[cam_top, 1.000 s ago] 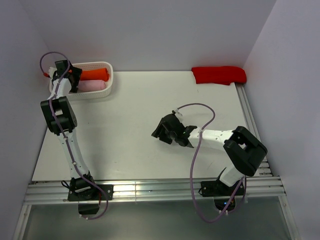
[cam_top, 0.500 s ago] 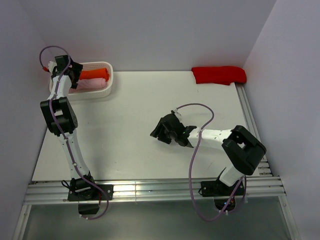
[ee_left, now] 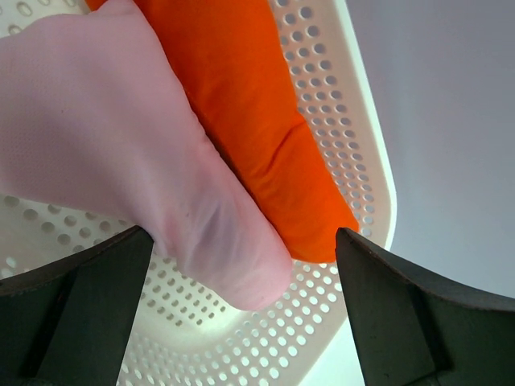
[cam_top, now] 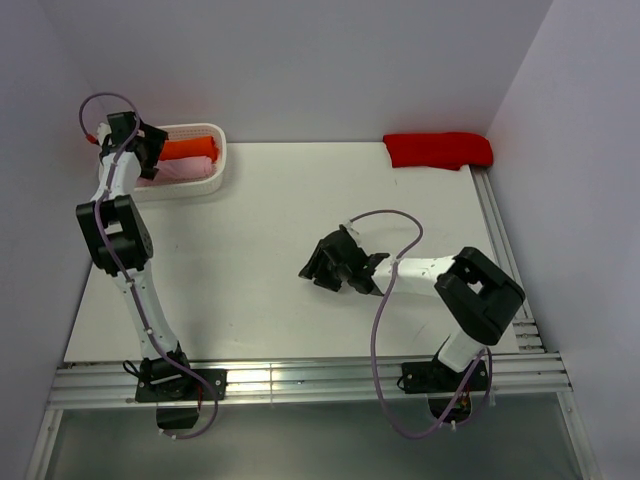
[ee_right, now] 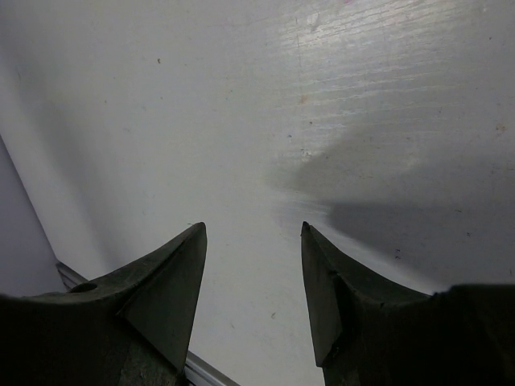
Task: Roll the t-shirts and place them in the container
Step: Place the rolled tshirt into the container
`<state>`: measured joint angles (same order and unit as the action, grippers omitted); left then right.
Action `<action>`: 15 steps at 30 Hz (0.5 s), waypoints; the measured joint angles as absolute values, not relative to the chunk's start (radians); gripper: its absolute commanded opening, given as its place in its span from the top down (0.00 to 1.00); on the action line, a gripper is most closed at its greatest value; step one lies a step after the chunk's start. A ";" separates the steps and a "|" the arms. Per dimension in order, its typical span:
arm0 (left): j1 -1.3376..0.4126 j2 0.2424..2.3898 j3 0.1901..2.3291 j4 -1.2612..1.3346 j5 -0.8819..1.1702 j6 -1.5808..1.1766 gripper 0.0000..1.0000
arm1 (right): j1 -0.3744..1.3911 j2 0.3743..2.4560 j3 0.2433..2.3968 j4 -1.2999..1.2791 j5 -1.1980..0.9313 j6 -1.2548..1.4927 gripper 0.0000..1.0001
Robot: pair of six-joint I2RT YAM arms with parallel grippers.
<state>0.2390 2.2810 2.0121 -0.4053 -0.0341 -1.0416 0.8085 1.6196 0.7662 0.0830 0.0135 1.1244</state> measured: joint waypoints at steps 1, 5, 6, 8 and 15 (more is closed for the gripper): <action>0.239 2.276 2.011 -0.405 -0.029 -1.040 0.01 | 0.809 1.623 0.766 0.087 0.012 1.124 0.42; 0.243 2.244 1.981 -0.401 -0.002 -1.034 0.01 | 0.809 1.631 0.766 0.093 0.009 1.124 0.42; 0.243 2.238 1.976 -0.400 0.004 -1.033 0.00 | 0.809 1.633 0.766 0.096 0.008 1.125 0.42; 0.244 2.230 1.973 -0.393 0.017 -1.028 0.01 | 0.809 1.636 0.766 0.098 0.007 1.124 0.42; 0.248 2.234 2.003 -0.365 0.069 -0.973 0.01 | 0.809 1.644 0.767 0.102 0.006 1.124 0.42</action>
<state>0.2481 2.2345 2.0029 -0.3653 0.0689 -0.9726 0.8085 1.6444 0.7666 0.1024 0.0063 1.1244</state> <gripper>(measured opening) 0.994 0.579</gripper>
